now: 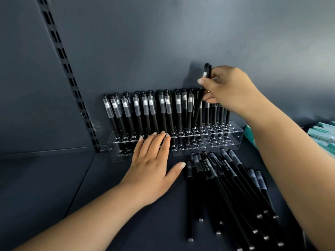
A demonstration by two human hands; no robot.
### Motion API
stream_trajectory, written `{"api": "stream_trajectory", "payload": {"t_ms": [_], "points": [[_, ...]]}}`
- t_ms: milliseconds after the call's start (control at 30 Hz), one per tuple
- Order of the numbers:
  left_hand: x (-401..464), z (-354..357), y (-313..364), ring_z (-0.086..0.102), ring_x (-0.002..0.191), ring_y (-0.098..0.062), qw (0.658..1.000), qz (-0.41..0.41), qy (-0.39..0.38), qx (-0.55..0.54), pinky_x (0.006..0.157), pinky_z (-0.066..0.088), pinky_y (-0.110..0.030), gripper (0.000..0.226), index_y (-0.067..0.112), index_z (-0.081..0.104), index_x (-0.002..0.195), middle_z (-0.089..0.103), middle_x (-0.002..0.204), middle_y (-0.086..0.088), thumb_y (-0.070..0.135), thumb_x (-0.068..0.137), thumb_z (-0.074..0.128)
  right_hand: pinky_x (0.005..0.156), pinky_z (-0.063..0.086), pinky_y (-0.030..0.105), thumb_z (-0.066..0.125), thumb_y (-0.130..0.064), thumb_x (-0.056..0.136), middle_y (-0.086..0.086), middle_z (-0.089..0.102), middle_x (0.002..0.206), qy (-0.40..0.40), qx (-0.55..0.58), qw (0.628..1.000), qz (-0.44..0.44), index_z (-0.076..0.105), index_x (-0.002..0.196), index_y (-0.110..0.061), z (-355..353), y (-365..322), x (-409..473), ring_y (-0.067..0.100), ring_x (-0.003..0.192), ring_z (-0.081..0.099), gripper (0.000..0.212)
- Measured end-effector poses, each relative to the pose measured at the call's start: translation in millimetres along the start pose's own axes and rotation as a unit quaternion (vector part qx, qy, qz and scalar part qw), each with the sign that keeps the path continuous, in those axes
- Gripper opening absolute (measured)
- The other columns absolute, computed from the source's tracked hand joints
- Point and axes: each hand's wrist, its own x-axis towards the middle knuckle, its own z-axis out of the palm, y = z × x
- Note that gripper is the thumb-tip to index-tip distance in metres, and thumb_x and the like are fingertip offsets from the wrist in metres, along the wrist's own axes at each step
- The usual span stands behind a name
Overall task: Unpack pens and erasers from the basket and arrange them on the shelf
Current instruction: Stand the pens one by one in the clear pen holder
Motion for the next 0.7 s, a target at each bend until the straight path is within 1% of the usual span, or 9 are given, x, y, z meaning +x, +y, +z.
{"api": "stream_trajectory", "payload": {"t_ms": [233,367,433,500,600,633,700], "points": [[0,0,0,-0.029,0.129,-0.004,1.0,-0.002,0.001,-0.003,0.095,-0.034,-0.024,0.114,0.019,-0.021,0.143,-0.021,0.148,0.012,0.071,0.044,-0.043,0.078,0.055,0.045,0.054,-0.025,0.091,0.01,0.066,0.077,-0.008,-0.009,1.0,0.009,0.059,0.092,-0.001,-2,2,2,0.025,0.076,0.069,0.024],[0,1,0,-0.03,0.128,-0.004,1.0,-0.003,-0.001,-0.002,0.093,-0.036,-0.023,0.113,0.019,-0.021,0.143,-0.022,0.147,0.012,0.071,0.044,-0.043,0.079,0.055,0.045,0.055,-0.024,0.091,0.011,0.067,0.073,-0.024,-0.026,0.999,0.011,0.057,0.082,-0.004,1,4,1,0.026,0.076,0.069,0.022],[0,1,0,-0.031,0.128,-0.004,1.0,-0.002,-0.002,-0.002,0.091,-0.038,-0.021,0.113,0.02,-0.022,0.142,-0.022,0.147,0.013,0.071,0.044,-0.043,0.08,0.055,0.043,0.056,-0.024,0.09,0.014,0.068,0.075,-0.045,-0.034,0.998,0.025,0.057,0.086,0.002,5,7,1,0.025,0.076,0.069,0.027],[0,1,-1,-0.031,0.127,-0.004,1.0,-0.001,-0.003,-0.002,0.09,-0.04,-0.02,0.112,0.02,-0.022,0.142,-0.023,0.146,0.015,0.071,0.044,-0.043,0.079,0.056,0.037,0.058,-0.024,0.089,0.015,0.069,0.076,-0.074,-0.028,0.996,0.048,0.058,0.091,0.008,9,10,1,0.021,0.074,0.069,0.032],[0,1,-1,-0.032,0.127,-0.004,1.0,0.002,-0.001,-0.001,0.091,-0.039,-0.021,0.112,0.02,-0.022,0.142,-0.024,0.145,0.015,0.071,0.044,-0.043,0.067,0.057,0.021,0.06,-0.02,0.088,0.012,0.066,0.074,-0.134,-0.009,0.988,0.08,0.059,0.089,0.01,13,14,0,0.011,0.067,0.065,0.03],[0,1,-1,-0.032,0.127,-0.004,1.0,0.003,0.0,0.0,0.091,-0.038,-0.021,0.112,0.02,-0.022,0.142,-0.024,0.145,0.015,0.071,0.044,-0.043,0.064,0.055,0.018,0.06,-0.019,0.088,0.011,0.065,0.072,-0.143,-0.003,0.986,0.087,0.06,0.088,0.01,15,15,0,0.01,0.065,0.064,0.029],[0,1,0,-0.031,0.128,-0.004,1.0,0.003,0.0,-0.002,0.091,-0.038,-0.021,0.113,0.019,-0.021,0.143,-0.023,0.147,0.013,0.072,0.045,-0.042,0.061,0.054,0.017,0.06,-0.019,0.088,0.01,0.063,0.068,-0.136,0.003,0.987,0.09,0.06,0.086,0.01,18,18,1,0.01,0.063,0.062,0.028]]}}
